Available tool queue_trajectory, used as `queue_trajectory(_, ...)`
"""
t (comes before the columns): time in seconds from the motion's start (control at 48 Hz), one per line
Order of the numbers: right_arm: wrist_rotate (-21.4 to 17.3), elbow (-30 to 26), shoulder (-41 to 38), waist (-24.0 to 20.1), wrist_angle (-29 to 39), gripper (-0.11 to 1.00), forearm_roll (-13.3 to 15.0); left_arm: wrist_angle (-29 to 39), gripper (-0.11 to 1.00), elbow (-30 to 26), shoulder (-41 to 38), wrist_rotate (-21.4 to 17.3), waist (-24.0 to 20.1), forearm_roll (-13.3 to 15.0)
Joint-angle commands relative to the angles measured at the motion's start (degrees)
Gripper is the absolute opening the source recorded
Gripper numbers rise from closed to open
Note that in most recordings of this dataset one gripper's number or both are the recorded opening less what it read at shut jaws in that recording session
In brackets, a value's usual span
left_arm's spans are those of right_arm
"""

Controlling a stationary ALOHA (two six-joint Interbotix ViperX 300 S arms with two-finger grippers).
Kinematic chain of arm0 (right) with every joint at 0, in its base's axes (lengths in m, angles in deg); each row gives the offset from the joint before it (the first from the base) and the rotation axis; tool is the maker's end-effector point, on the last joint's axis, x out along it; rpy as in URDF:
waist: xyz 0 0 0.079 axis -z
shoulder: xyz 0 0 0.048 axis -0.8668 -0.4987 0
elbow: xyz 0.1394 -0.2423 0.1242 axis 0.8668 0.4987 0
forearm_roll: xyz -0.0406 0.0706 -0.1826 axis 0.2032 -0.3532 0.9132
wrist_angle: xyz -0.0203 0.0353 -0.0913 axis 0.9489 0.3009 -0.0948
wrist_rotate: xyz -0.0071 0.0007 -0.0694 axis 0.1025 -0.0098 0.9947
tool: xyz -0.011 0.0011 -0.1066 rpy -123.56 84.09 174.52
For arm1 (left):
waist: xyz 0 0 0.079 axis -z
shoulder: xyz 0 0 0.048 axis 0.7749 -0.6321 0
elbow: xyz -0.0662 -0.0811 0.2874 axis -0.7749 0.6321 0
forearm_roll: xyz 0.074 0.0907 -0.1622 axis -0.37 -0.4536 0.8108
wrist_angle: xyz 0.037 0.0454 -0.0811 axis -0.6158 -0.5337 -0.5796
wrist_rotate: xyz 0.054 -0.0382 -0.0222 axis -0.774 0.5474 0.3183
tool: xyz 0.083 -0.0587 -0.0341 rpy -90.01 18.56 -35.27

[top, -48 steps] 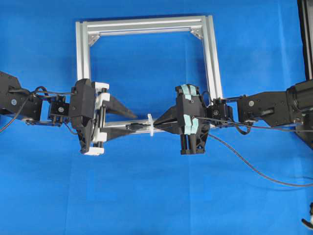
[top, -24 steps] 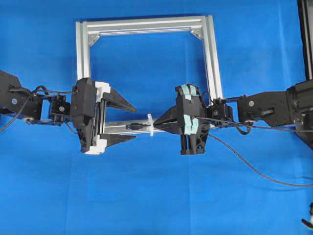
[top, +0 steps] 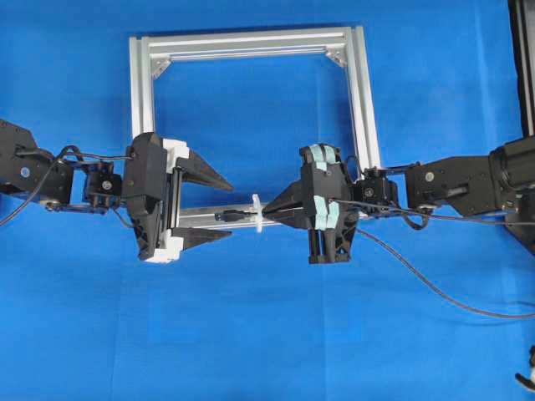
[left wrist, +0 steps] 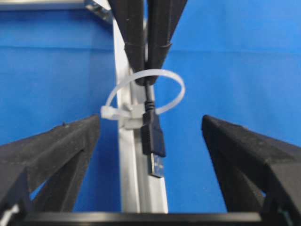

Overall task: Insert the wire through the string loop located in the center.
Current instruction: 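Close the left gripper on the USB plug beyond the loop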

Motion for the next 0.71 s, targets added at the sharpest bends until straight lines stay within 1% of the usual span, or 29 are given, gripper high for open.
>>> queue_trajectory(0.0, 0.1, -0.9, 0.7, 0.3, -0.5, -0.02, 0.0, 2.0, 0.93, -1.8, 0.4, 0.1, -0.1, -0.2)
queue_trajectory(0.104, 0.0, -0.8, 0.7, 0.3, -0.5, -0.02, 0.0, 5.0, 0.93, -3.3, -0.7, 0.1, -0.1, -0.2)
queue_trajectory(0.229, 0.1, -0.8, 0.7, 0.3, -0.5, -0.02, 0.1, 6.7, 0.93, -4.6, -3.2, 0.1, -0.1, -0.2)
queue_trajectory(0.688, 0.1, -0.8, 0.7, 0.3, -0.5, -0.02, 0.0, 6.7, 0.91, -5.2, -3.8, 0.2, -0.1, -0.2)
